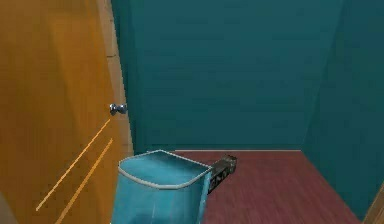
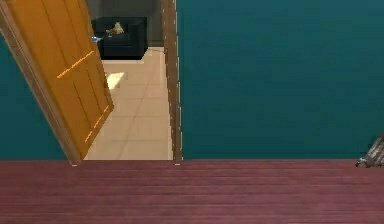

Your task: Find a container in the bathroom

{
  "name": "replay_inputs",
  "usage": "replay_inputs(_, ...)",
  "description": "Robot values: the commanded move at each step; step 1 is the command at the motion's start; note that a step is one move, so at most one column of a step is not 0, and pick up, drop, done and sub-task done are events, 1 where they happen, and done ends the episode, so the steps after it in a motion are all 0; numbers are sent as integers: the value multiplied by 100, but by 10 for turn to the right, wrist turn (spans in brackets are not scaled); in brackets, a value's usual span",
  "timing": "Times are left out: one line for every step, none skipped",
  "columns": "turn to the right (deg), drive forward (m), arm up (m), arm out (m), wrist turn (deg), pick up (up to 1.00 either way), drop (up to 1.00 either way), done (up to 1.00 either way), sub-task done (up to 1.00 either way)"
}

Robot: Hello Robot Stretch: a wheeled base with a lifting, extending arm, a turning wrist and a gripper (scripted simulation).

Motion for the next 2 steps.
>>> replay_inputs(120, 0, 0, 0, 0, 0, 0, 0, 0)
replay_inputs(0, 0, 0, 0, 0, 0, 0, 100, 0)
